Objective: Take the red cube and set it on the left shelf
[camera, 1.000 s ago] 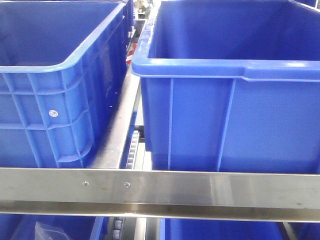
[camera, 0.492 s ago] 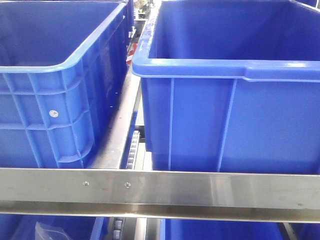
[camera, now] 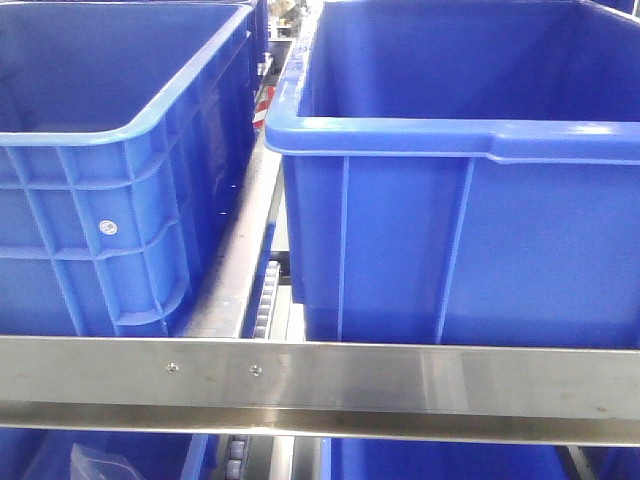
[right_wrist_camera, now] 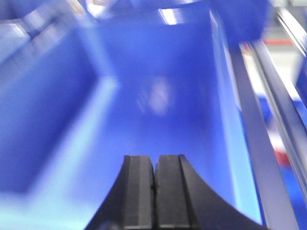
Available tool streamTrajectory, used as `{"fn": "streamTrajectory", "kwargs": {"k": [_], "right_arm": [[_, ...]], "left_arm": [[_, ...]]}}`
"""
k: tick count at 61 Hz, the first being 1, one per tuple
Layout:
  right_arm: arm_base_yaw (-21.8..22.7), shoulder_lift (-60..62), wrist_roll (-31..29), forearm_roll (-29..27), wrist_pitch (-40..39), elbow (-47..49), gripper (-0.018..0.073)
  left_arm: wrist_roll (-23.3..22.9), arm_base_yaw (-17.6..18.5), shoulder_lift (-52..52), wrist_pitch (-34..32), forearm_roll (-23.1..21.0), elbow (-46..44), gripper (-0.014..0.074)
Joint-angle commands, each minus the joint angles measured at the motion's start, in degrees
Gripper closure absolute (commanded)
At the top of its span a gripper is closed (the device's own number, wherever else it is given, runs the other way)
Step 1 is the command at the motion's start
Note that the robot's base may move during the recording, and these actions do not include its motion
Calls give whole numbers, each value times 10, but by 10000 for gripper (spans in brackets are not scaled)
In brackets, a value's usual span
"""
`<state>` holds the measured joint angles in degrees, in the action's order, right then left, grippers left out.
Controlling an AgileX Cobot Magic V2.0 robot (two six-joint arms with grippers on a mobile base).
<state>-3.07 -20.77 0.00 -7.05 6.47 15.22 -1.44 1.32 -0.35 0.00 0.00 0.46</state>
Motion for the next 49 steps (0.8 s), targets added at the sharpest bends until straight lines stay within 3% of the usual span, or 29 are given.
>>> {"fn": "streamTrajectory", "kwargs": {"k": [1,19,49], "right_arm": [[8,47,-3,7,-65,-36,511],[21,229,-3,7,-69,-149,511],[23,226,-3,6,-78,-159,511]], "left_arm": [[0,-1,-8,-50,0,14,495],[0,-1,-8,-50,0,14,495],[0,-1,-8,-50,0,14,495]]}}
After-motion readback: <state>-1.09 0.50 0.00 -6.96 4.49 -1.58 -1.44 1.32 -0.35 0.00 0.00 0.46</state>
